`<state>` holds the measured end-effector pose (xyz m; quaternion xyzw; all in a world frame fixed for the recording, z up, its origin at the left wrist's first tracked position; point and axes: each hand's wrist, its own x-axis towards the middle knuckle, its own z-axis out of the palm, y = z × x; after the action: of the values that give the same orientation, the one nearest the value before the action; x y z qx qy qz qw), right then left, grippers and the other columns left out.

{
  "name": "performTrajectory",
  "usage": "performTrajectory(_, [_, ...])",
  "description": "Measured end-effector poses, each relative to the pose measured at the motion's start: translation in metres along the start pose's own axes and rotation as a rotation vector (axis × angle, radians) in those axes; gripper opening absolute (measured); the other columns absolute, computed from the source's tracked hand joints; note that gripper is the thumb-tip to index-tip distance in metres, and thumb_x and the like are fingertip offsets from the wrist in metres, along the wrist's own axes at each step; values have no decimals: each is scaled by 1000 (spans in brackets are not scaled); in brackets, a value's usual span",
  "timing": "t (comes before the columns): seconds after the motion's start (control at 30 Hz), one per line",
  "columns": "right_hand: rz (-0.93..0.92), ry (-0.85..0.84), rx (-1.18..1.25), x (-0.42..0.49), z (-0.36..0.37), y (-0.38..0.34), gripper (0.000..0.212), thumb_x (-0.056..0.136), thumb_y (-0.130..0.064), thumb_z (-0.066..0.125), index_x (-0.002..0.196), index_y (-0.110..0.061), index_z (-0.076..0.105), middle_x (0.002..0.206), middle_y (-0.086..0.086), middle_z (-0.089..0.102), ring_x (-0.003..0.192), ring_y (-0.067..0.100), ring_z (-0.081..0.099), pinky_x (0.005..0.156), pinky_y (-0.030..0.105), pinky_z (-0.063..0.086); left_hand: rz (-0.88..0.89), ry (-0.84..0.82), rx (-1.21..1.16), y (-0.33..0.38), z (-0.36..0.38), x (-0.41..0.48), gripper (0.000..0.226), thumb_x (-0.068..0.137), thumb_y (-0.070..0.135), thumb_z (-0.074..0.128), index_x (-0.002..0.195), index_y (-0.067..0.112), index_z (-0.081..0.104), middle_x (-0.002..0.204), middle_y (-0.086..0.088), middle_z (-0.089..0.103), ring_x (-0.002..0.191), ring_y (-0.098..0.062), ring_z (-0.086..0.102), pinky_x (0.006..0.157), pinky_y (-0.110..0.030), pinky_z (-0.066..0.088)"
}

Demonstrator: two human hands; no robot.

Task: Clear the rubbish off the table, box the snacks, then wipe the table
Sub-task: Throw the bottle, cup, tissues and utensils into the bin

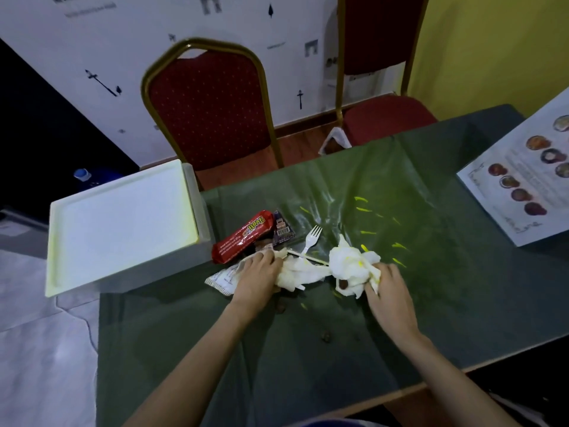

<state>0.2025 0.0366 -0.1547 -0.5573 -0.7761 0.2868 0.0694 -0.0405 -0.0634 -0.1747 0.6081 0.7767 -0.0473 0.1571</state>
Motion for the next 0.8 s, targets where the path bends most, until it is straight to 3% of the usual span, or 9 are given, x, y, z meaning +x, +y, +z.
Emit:
performTrajectory(0.07, [0, 15, 31, 3, 2, 3, 21, 88, -11, 58, 108, -4, 55, 104, 13, 52, 94, 35, 55, 76, 44, 47, -1, 58, 0, -6, -6, 0, 54, 76, 33, 72, 123, 18, 52, 124, -5, 53, 113, -28, 47, 94, -40, 37])
performTrajectory(0.2, [103, 68, 155, 10, 4, 11, 20, 91, -9, 53, 110, -6, 52, 112, 15, 53, 98, 38, 56, 77, 43, 46, -47, 223, -10, -16, -29, 0, 35, 74, 18, 72, 108, 19, 63, 106, -3, 64, 101, -29, 53, 83, -41, 40])
performTrajectory(0.3, [130, 60, 160, 15, 2, 20, 13, 91, -11, 52, 104, -7, 51, 106, 14, 53, 94, 40, 56, 72, 40, 43, -182, 177, -307, -19, -42, 5, 12, 79, 18, 68, 86, 19, 59, 92, -3, 65, 90, -26, 59, 73, -32, 41])
performTrajectory(0.4, [119, 60, 123, 19, -7, 29, 14, 90, -11, 53, 104, -7, 51, 101, 13, 54, 92, 37, 57, 71, 39, 42, -291, 141, -505, -10, -41, 20, 7, 82, 12, 60, 89, 10, 60, 90, -6, 66, 82, -24, 61, 66, -31, 43])
performTrajectory(0.53, [-31, 0, -57, 18, -19, 37, 24, 85, -14, 62, 107, -7, 56, 100, 10, 55, 92, 32, 57, 75, 41, 48, -271, 74, -446, 30, -19, 38, 25, 83, 24, 64, 101, 9, 56, 108, -11, 57, 92, -29, 58, 74, -37, 45])
performTrajectory(0.6, [-110, -47, -109, 19, -23, 39, 36, 83, -15, 65, 118, -9, 56, 111, 10, 55, 99, 31, 57, 82, 42, 49, -266, 67, -390, 45, -5, 43, 37, 83, 26, 65, 112, 7, 50, 115, -14, 52, 99, -35, 58, 78, -43, 46])
performTrajectory(0.7, [-239, -152, -195, 27, -23, 34, 57, 87, -13, 58, 141, -18, 41, 140, 7, 44, 117, 29, 52, 96, 40, 45, -265, 113, -324, 53, 4, 44, 30, 85, 13, 61, 111, 7, 47, 113, -17, 54, 96, -38, 59, 73, -44, 45])
performTrajectory(0.8, [-337, -196, -351, 36, -15, 21, 67, 89, -21, 55, 149, -25, 25, 152, 5, 29, 118, 28, 49, 97, 39, 43, -267, 116, -271, 53, 5, 40, 25, 84, 2, 53, 108, 6, 48, 109, -18, 58, 93, -36, 59, 69, -40, 42])
